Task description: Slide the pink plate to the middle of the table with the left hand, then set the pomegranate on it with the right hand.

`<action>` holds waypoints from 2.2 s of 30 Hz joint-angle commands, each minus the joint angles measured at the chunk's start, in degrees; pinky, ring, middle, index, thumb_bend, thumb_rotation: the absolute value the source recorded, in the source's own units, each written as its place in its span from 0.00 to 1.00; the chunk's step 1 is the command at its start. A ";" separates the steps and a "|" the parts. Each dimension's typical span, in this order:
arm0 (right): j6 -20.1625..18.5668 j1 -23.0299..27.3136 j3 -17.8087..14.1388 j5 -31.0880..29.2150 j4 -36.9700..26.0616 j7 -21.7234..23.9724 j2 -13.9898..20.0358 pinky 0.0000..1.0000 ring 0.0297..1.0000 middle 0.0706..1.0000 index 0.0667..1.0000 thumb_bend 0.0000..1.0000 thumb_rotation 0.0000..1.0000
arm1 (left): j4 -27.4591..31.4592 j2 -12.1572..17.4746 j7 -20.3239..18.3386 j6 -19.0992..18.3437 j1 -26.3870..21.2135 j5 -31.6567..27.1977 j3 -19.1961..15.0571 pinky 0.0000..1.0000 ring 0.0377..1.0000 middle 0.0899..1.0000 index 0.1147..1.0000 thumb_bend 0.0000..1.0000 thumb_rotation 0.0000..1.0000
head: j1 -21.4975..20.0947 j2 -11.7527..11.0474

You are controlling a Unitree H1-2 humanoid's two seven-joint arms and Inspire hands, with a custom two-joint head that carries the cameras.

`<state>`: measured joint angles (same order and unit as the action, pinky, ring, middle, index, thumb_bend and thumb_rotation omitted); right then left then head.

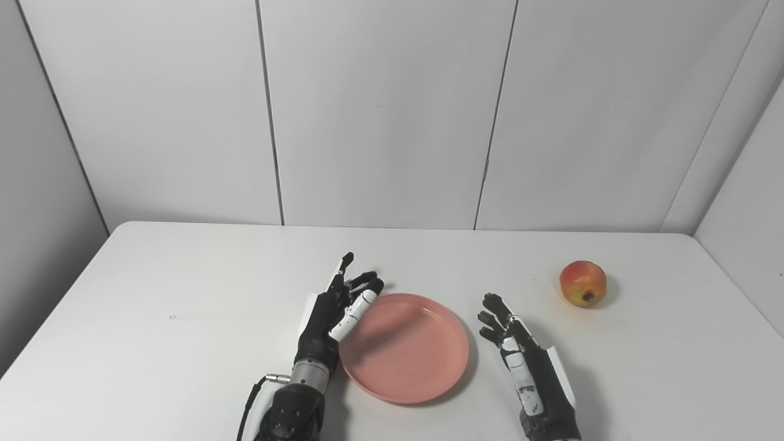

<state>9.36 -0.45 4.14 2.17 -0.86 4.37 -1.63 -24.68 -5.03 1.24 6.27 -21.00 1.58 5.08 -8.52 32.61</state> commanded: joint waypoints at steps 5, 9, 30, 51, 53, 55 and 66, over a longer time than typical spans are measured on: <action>-0.57 -4.91 0.75 -0.54 1.58 -0.30 -0.57 0.87 0.88 0.91 0.88 0.77 0.95 | 1.78 0.05 -0.09 1.21 0.85 0.25 -0.23 0.71 0.78 0.81 0.98 0.81 0.66 | -0.16 0.29; -0.61 -5.74 0.40 0.71 -1.51 -1.04 0.09 0.87 0.88 0.91 0.88 0.77 0.95 | 1.50 0.43 0.04 1.51 0.98 0.27 -0.62 0.71 0.78 0.81 0.98 0.83 0.67 | -0.68 0.59; -6.19 0.44 -2.18 25.60 -13.63 -7.43 3.55 0.72 0.75 0.76 0.74 0.73 0.96 | -1.78 0.54 -0.91 2.93 0.00 -1.94 -2.28 0.69 0.77 0.81 1.00 0.85 0.69 | -5.13 -0.23; -9.03 15.49 -1.47 45.05 -11.63 -9.16 12.77 0.61 0.71 0.77 0.76 0.81 0.80 | -2.80 0.83 -3.49 3.33 -0.20 -4.06 -3.72 0.73 0.78 0.79 1.00 0.80 0.68 | -9.16 -1.28; -9.31 16.64 -1.03 47.40 -10.93 -9.18 13.98 0.64 0.72 0.76 0.77 0.81 0.81 | -3.06 0.70 -3.66 3.39 -0.28 -4.37 -3.87 0.74 0.78 0.79 1.00 0.79 0.67 | -9.04 -1.33; -9.37 17.67 -0.54 49.50 -10.13 -9.38 15.08 0.68 0.73 0.75 0.79 0.82 0.84 | -3.14 0.68 -3.76 3.45 -0.29 -4.50 -3.83 0.74 0.78 0.78 1.00 0.80 0.66 | -9.00 -1.34; -10.67 23.06 -0.33 53.86 -6.15 -7.70 19.87 0.76 0.75 0.75 0.76 0.85 0.83 | -3.01 0.60 -3.88 3.41 -0.12 -4.81 -3.82 0.74 0.78 0.78 1.00 0.79 0.66 | -8.91 -1.37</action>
<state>-0.14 19.44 4.27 55.54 -6.30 -2.91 16.58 -26.21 -4.69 -2.11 7.87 -22.09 -2.88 1.50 -17.49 31.20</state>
